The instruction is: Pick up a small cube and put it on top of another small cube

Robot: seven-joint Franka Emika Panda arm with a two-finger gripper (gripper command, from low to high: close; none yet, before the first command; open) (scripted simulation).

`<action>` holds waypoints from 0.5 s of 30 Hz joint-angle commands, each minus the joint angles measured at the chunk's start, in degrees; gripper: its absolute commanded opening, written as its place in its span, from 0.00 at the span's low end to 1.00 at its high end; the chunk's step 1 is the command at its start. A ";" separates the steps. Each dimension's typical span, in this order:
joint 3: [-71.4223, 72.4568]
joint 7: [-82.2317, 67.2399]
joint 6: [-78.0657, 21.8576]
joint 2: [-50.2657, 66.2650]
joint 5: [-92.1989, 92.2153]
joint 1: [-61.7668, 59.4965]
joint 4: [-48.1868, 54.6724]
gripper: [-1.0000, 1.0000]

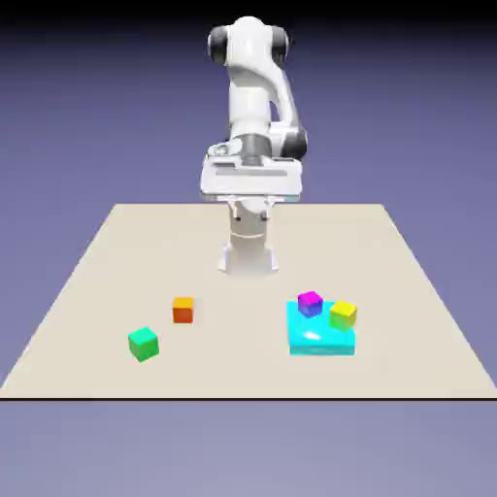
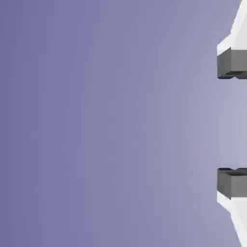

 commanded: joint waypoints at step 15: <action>-6.53 -6.29 -36.45 31.15 -8.98 -8.70 12.97 0.50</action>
